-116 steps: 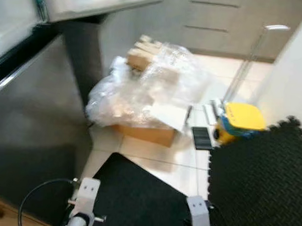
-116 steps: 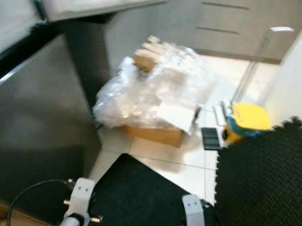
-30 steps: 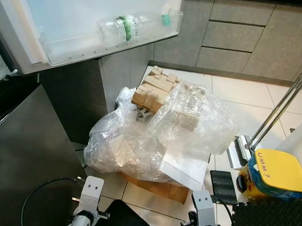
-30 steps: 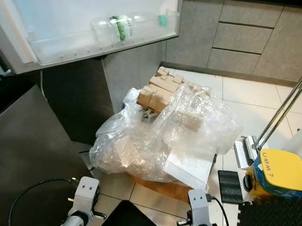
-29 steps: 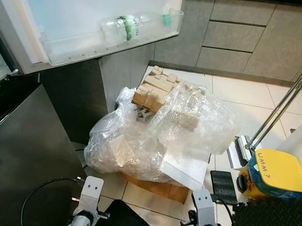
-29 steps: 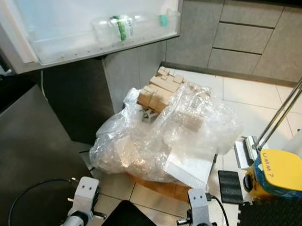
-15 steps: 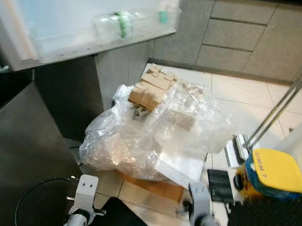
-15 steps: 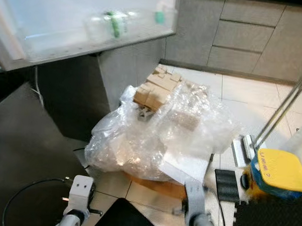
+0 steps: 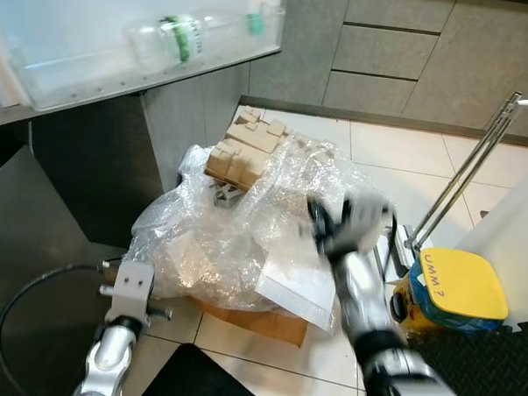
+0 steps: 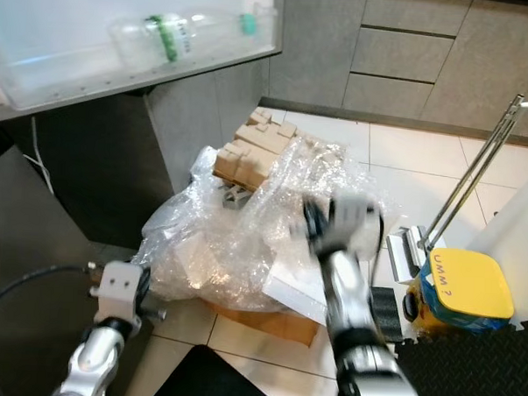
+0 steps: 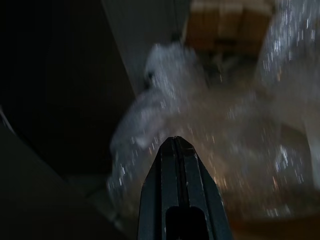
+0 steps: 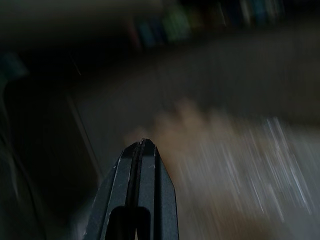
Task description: Restocking fridge
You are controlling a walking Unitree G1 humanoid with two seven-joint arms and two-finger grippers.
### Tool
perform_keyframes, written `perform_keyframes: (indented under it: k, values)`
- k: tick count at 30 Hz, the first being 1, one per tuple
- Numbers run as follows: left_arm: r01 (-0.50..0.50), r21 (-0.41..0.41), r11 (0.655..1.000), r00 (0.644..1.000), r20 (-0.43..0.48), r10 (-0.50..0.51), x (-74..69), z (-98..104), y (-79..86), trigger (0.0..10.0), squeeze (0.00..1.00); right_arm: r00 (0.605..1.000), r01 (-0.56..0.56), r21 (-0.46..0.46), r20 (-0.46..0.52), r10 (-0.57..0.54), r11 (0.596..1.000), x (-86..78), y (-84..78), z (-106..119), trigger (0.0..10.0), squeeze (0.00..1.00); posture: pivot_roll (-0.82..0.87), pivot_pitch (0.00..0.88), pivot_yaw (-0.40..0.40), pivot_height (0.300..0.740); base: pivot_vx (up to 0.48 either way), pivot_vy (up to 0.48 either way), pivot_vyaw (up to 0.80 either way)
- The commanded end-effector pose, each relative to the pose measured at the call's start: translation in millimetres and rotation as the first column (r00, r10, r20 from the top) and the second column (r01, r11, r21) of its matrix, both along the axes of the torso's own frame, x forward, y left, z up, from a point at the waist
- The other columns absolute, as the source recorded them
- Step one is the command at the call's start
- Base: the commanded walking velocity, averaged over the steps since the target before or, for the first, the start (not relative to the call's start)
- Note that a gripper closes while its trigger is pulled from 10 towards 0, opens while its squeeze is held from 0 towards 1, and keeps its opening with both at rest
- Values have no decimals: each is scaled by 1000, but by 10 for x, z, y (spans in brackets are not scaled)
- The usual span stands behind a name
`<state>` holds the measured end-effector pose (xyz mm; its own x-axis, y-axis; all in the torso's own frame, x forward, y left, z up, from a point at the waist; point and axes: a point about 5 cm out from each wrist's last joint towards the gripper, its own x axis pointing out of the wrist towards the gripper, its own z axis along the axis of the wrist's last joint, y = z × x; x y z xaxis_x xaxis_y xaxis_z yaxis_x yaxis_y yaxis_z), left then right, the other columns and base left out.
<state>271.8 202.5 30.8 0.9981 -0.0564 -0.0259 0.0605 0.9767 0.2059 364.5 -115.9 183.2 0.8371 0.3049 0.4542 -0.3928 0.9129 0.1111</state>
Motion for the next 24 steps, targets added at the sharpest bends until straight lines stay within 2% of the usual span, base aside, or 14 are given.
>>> perform_keyframes:
  k: [1, 2, 4, 6, 7, 8, 9, 10, 13, 16, 21, 23, 24]
  values:
    - [15, 29, 999, 999, 33, -16, 45, 74, -2, 10000, 0, 1000, -21, 50, 8, 21, 999, 25, 10, 53, 0, 0, -117, 78, -7, 740, 0, 0, 0]
    - [15, 29, 999, 999, 33, -16, 45, 74, -2, 10000, 0, 1000, -21, 50, 8, 21, 999, 25, 10, 53, 0, 0, -117, 78, -7, 740, 0, 0, 0]
    - [32, 27, 999, 996, 80, -34, 131, 184, -67, 10000, 0, 997, -53, 64, 61, 49, 997, 107, 87, 287, 0, 0, -115, 88, -10, 740, 0, 0, 0]
    - [42, 31, 999, 994, 95, -45, 159, 219, -100, 10000, 0, 996, -62, 63, 71, 58, 996, 143, 117, 360, 0, 0, -115, 88, -10, 740, 0, 0, 0]
    - [57, 35, 998, 992, 115, -61, 185, 262, -136, 10000, 0, 995, -77, 71, 76, 72, 994, 185, 153, 446, 5490, 0, -113, 98, -12, 740, 0, 0, 0]
    - [57, 35, 998, 992, 115, -61, 185, 262, -136, 10000, 0, 995, -77, 71, 76, 72, 994, 185, 153, 446, 5490, 0, -113, 98, -12, 740, 0, 0, 0]
    - [67, 33, 997, 988, 138, -71, 209, 310, -173, 10000, 0, 993, -95, 65, 81, 89, 993, 229, 203, 541, 10000, 0, -108, 105, -15, 740, 0, 0, 0]
    - [67, 33, 997, 988, 138, -71, 209, 310, -173, 10000, 0, 993, -95, 65, 81, 89, 993, 229, 203, 541, 10000, 0, -108, 105, -15, 740, 0, 0, 0]
    - [99, 20, 995, 959, 266, -101, 281, 575, -301, 10000, 0, 986, -137, 56, 109, 130, 989, 335, 369, 903, 10000, 0, -91, 122, -28, 740, 0, 0, 0]
    - [125, 45, 991, 932, 336, -133, 305, 743, -371, 10000, 0, 981, -159, 66, 125, 150, 985, 365, 457, 1101, 10000, 0, -73, 135, -40, 740, 0, 0, 0]
    - [142, 81, 987, 911, 379, -162, 302, 853, -414, 10000, 0, 976, -180, 72, 139, 169, 981, 371, 532, 1235, 10000, 0, -52, 152, -51, 740, 0, 0, 0]
    - [148, 99, 984, 894, 412, -176, 271, 954, -431, 10000, 0, 968, -217, 70, 143, 206, 974, 366, 666, 1371, 10000, 0, -28, 175, -57, 740, 0, 0, 0]
    - [148, 99, 984, 894, 412, -176, 271, 954, -431, 10000, 0, 968, -217, 70, 143, 206, 974, 366, 666, 1371, 10000, 0, -28, 175, -57, 740, 0, 0, 0]
